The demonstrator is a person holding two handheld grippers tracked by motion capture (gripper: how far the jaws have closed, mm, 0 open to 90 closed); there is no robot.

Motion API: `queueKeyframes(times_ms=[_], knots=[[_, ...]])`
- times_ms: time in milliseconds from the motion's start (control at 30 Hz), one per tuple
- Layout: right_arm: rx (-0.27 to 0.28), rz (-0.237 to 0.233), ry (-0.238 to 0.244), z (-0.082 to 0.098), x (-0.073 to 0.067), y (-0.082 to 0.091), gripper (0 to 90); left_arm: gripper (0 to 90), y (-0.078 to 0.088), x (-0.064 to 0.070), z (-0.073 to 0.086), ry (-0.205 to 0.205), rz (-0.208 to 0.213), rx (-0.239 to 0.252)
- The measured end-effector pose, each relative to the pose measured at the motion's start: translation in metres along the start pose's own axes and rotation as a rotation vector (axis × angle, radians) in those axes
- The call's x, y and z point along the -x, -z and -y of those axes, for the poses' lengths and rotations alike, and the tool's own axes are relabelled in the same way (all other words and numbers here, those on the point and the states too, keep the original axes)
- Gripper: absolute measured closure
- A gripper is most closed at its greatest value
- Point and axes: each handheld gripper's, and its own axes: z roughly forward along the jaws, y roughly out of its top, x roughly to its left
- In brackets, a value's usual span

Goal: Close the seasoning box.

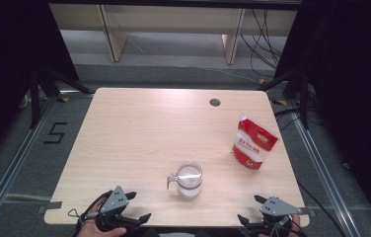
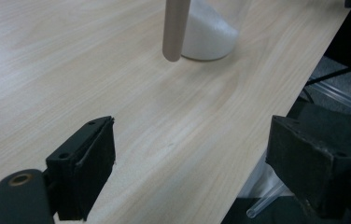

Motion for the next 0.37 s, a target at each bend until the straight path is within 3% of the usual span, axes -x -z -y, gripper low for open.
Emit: queueKeyframes(times_ms=[33, 67, 133, 167, 200, 233, 367], knots=[[-0.006, 0.002, -0.013, 0.0004, -0.0017, -0.0001, 15.8, 15.3, 0.0008, -0.0012, -0.0003, -0.031, -0.012, -0.029], [-0.014, -0.012, -0.002, 0.0002, -0.0014, -0.0008, 15.9, 15.3, -0.0005, 0.0001, 0.0001, -0.017, -0.004, -0.009], [-0.014, -0.013, 0.014, 0.0002, -0.0019, -0.0020, 16.0, 15.3, -0.0005, -0.0004, -0.0003, -0.034, 0.005, -0.003], [-0.020, -0.023, 0.010, 0.0002, -0.0022, -0.0023, 16.0, 15.3, -0.0008, 0.0010, 0.0002, -0.007, 0.004, -0.001], [-0.022, -0.028, 0.011, 0.0002, -0.0021, -0.0027, 15.9, 15.3, 0.0004, -0.0009, -0.0003, -0.016, -0.004, -0.020], [-0.014, -0.012, 0.019, 0.0003, -0.0018, -0.0025, 16.0, 15.3, -0.0006, -0.0004, 0.0003, -0.005, 0.004, 0.001], [-0.022, -0.015, 0.013, 0.0005, -0.0016, -0.0033, 15.9, 15.3, 0.0003, -0.0013, 0.0003, -0.009, 0.001, -0.004]])
